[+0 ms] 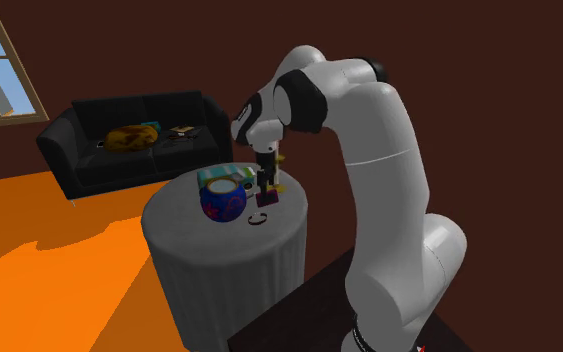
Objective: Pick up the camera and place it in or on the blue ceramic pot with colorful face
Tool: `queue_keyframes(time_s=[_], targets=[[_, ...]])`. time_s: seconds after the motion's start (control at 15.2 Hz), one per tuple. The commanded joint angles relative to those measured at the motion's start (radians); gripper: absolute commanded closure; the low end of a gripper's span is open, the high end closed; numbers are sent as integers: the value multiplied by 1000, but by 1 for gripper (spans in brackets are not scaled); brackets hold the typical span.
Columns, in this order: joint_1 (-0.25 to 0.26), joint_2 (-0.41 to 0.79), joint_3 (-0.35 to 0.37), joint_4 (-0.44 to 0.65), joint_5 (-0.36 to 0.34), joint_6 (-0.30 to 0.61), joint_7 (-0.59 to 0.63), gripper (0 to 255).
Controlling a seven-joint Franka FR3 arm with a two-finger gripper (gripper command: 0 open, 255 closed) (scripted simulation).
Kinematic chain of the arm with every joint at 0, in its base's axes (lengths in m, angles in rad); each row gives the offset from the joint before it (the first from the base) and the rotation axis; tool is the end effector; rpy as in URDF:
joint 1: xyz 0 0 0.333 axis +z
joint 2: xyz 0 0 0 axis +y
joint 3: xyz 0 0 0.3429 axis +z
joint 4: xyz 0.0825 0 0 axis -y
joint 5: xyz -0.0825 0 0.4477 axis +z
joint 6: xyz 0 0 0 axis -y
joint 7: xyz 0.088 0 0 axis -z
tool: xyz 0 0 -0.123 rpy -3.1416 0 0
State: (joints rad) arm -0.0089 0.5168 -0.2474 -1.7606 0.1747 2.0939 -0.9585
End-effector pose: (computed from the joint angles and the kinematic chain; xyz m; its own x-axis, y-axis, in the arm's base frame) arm 0.6834 -0.1575 0.2348 0.8057 0.5864 -0.0829 0.5730 -0.8073 -0.1416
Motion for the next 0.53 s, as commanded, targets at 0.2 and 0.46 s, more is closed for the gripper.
queue_keyframes(time_s=[0.2, 0.46], targets=[[-12, 76, 9, 19, 9, 34, -21, 0], [-14, 98, 15, 2, 16, 73, -26, 0]])
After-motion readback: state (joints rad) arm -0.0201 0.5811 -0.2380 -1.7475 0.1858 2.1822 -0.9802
